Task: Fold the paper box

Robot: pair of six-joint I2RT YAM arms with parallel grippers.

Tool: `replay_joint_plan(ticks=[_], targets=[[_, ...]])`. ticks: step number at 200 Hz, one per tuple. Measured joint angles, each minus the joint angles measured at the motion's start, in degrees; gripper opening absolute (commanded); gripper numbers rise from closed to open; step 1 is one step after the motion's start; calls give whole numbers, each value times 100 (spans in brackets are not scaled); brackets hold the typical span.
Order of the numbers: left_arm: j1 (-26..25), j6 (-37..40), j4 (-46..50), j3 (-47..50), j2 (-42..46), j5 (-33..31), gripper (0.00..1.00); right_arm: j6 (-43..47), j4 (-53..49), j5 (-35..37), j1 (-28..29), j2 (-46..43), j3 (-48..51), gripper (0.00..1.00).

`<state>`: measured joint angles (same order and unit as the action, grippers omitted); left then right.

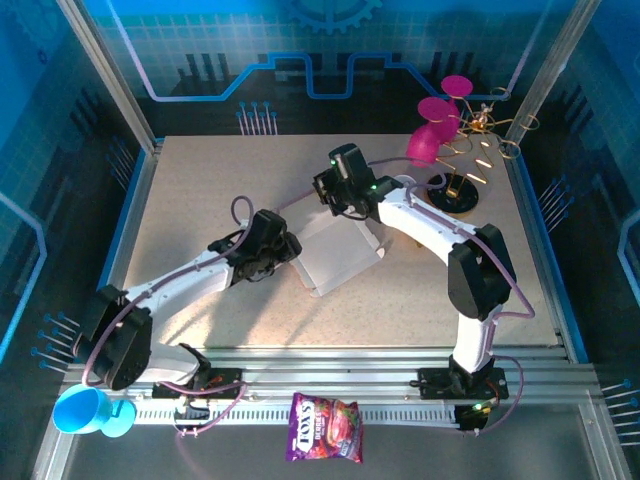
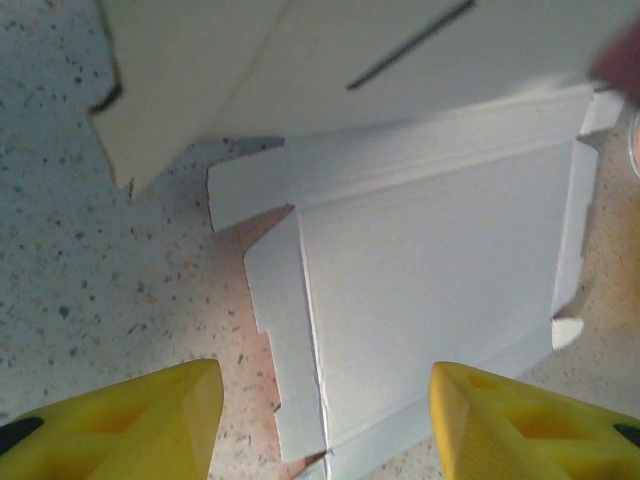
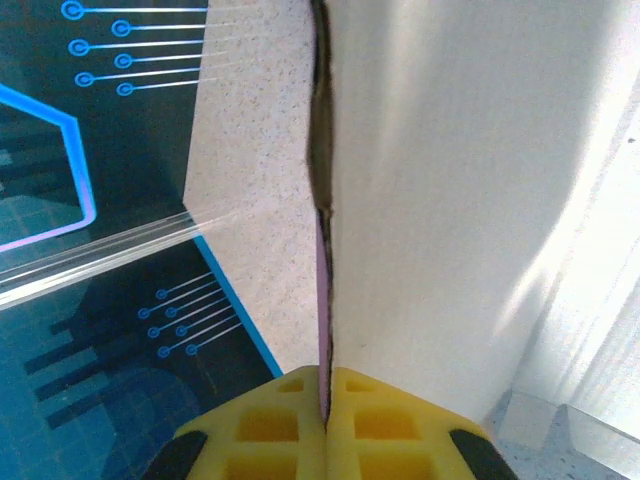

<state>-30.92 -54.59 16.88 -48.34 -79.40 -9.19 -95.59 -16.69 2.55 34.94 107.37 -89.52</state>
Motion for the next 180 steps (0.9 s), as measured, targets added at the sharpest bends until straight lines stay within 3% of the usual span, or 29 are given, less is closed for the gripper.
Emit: replay_joint_plan(ticks=[45,180], targets=[[63,249,46,-409,-730,-70,57,-66,-450,114,0,13,-107,0],[-149,356,-664,-284,-1119,-343,62,-514,-1631,352,-17,372,-1060,0]])
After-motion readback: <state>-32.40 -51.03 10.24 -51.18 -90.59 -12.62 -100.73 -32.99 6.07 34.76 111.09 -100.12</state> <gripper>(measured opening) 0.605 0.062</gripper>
